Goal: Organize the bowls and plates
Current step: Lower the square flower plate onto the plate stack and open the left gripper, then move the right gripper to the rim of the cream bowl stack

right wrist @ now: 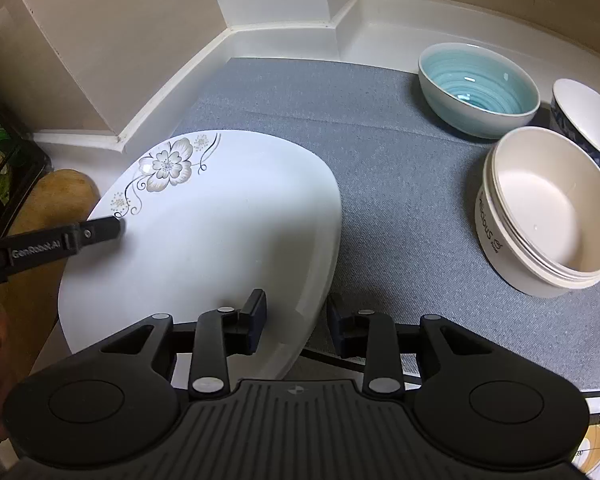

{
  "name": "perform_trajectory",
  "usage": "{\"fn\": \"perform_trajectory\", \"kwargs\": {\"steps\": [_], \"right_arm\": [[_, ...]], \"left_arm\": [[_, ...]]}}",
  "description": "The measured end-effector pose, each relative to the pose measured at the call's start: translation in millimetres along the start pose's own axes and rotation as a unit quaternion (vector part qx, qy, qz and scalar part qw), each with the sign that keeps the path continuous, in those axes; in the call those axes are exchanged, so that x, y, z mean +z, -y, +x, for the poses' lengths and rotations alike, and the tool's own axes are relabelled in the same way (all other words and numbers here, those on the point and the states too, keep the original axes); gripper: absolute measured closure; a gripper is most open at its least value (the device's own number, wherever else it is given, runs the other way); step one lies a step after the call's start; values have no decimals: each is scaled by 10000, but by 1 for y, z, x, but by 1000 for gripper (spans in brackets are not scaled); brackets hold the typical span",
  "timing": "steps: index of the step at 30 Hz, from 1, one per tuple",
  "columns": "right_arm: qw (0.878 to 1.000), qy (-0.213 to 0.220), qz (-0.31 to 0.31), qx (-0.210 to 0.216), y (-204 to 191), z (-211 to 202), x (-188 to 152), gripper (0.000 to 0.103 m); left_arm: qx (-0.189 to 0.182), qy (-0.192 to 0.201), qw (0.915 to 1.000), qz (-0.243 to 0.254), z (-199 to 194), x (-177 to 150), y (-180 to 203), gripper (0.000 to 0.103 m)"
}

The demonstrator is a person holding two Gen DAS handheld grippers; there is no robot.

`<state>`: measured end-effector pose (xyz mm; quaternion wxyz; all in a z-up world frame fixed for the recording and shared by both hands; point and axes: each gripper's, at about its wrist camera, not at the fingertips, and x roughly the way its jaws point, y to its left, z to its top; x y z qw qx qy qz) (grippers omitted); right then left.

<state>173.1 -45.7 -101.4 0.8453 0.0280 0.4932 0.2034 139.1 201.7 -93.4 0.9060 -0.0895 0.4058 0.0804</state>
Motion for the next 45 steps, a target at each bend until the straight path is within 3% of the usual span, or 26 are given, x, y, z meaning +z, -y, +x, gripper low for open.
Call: {"fn": "perform_trajectory", "kwargs": {"steps": [4, 10, 16, 19, 22, 27, 36, 45], "right_arm": [[9998, 120, 165, -64, 16, -15, -4, 61], [9974, 686, 124, -198, 49, -59, -13, 60], [9906, 1277, 394, -297, 113, -103, -18, 60], [9851, 1406, 793, -595, 154, -106, -20, 60], [9810, 1265, 1279, -727, 191, -95, -21, 60], [9784, 928, 1749, -600, 226, -74, -17, 60], [9814, 454, 1851, -221, 237, -45, -13, 60], [9831, 363, 1789, -132, 236, -41, -9, 60]], "left_arm": [[158, 339, 9992, 140, -24, -5, 24, 48], [15, 681, 9961, 563, -60, -25, 75, 31], [-179, 1021, 9907, 878, -87, -48, 138, 24], [-197, 1104, 9863, 1208, -97, -60, 164, 19], [-249, 942, 9858, 1365, -104, -69, 183, 19], [-117, 887, 9865, 1370, -116, -89, 205, 19], [283, 768, 9930, 852, -135, -110, 205, 19], [405, 764, 9927, 835, -144, -118, 211, 19]]}}
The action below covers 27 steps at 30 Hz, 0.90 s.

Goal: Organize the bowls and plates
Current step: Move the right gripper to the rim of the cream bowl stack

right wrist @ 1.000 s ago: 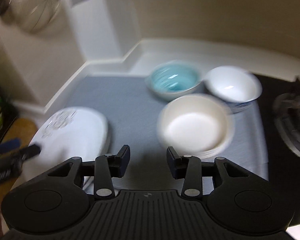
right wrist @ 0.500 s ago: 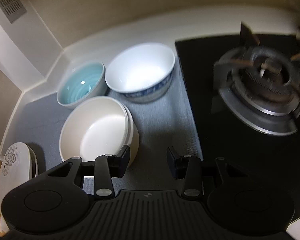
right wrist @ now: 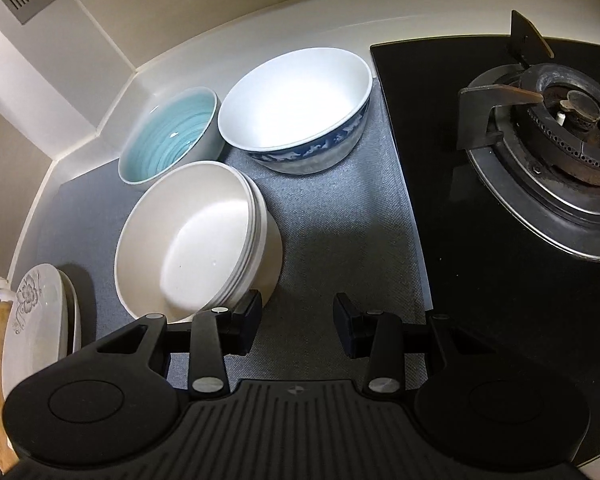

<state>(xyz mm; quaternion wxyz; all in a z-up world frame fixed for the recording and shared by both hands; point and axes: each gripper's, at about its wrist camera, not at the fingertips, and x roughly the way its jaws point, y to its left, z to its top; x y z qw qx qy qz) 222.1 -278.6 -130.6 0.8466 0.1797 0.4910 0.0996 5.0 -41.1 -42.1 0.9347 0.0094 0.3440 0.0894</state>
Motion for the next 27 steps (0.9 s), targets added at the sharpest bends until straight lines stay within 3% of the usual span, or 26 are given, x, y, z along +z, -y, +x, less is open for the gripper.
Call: {"fn": "perform_trajectory", "kwargs": {"steps": [11, 18, 27], "right_arm": [[9981, 575, 93, 223, -1, -24, 5, 60], [9988, 303, -53, 379, -8, -9, 8, 60], [9980, 232, -192, 553, -17, -5, 8, 78]], "left_arm": [[28, 8, 10000, 70, -2, 1, 3, 19], [29, 16, 9999, 137, -2, 0, 3, 19], [31, -8, 9999, 155, -2, 0, 3, 19]]}}
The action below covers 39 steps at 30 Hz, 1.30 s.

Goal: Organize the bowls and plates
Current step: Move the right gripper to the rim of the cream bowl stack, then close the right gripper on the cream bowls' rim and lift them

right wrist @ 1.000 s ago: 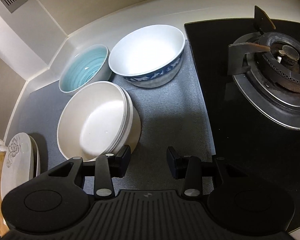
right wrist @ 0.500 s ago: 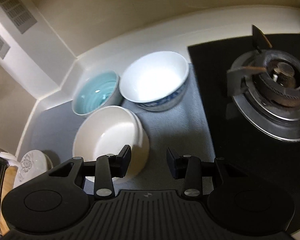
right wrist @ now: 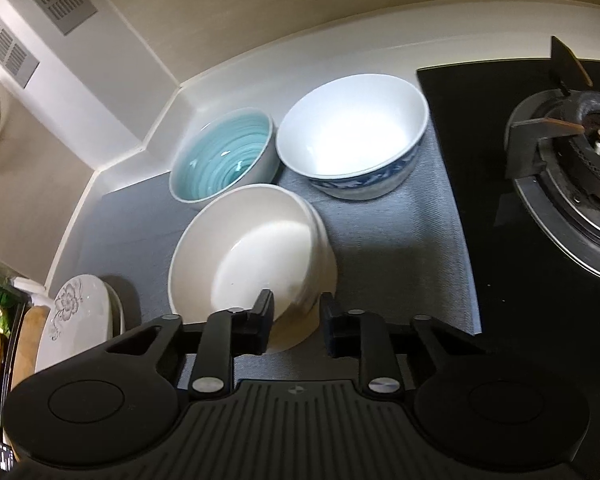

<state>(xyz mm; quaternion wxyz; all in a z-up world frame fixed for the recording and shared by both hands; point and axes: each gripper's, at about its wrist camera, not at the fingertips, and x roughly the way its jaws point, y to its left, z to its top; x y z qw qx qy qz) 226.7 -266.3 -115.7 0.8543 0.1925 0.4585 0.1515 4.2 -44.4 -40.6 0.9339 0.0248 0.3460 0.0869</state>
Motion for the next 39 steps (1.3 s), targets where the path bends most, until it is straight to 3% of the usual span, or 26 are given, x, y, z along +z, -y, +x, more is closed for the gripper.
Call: {"fn": "perform_trajectory", "kwargs": {"steps": [15, 39], "right_arm": [[9995, 11, -303, -24, -1, -12, -12, 91], [9971, -277, -707, -72, 19, -66, -69, 91]], "left_arm": [[-36, 9, 10000, 26, -3, -3, 4, 19], [-274, -10, 9996, 91, 1, 0, 39, 19]]}}
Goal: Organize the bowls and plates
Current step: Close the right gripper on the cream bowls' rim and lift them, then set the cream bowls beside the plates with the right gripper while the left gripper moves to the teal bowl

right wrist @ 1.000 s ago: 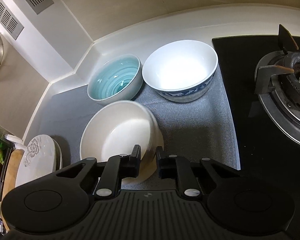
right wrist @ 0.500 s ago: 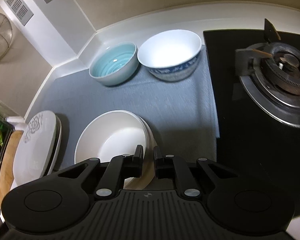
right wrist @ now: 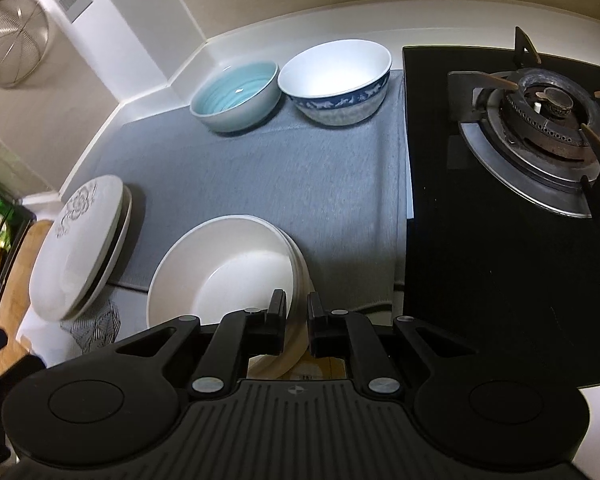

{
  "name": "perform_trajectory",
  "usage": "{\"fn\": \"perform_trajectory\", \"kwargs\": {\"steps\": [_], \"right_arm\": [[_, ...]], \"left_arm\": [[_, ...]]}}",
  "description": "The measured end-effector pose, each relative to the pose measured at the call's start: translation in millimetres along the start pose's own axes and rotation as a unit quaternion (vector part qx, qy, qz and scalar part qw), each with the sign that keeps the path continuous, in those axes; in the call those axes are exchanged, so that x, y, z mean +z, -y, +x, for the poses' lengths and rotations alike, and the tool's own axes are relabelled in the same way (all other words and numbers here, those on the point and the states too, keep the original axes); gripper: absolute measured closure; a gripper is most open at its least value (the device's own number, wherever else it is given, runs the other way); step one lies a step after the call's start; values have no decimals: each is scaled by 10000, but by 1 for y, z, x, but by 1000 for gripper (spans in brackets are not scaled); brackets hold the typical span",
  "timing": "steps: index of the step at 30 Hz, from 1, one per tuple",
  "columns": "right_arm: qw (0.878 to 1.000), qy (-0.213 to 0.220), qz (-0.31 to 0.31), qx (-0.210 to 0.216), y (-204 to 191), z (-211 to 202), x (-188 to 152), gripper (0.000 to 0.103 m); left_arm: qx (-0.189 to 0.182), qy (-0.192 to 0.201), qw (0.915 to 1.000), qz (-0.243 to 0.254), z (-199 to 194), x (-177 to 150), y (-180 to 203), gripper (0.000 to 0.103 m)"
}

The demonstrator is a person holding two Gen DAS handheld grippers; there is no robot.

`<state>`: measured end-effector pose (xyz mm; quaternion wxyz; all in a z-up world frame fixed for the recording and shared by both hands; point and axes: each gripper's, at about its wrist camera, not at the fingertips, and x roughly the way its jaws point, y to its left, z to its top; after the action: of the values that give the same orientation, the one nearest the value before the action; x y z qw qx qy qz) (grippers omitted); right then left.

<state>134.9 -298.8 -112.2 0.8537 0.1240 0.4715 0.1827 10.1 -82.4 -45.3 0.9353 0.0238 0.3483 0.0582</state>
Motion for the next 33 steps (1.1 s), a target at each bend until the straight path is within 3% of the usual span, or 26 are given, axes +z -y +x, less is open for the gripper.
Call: {"fn": "perform_trajectory", "kwargs": {"steps": [9, 19, 25, 28, 30, 33], "right_arm": [[9996, 163, -218, 37, 3, -16, 0, 87], [9986, 406, -61, -323, -10, -20, 12, 86], [9975, 555, 16, -437, -39, -20, 18, 86], [9963, 662, 49, -547, -51, -21, 20, 86], [9954, 722, 112, -617, -55, -22, 20, 86], [9935, 805, 207, -779, -60, -24, 18, 86]], "left_arm": [[-96, 35, 9999, -80, 5, 2, 9, 19], [-482, 234, 9986, -35, 32, 30, -19, 22], [-792, 259, 9965, 78, 50, 47, -40, 48], [-1036, 173, 9944, 125, 62, 51, -47, 66], [-1189, 149, 9926, 198, 69, 52, -50, 84], [-1419, 170, 9893, 290, 78, 54, -54, 92]]}}
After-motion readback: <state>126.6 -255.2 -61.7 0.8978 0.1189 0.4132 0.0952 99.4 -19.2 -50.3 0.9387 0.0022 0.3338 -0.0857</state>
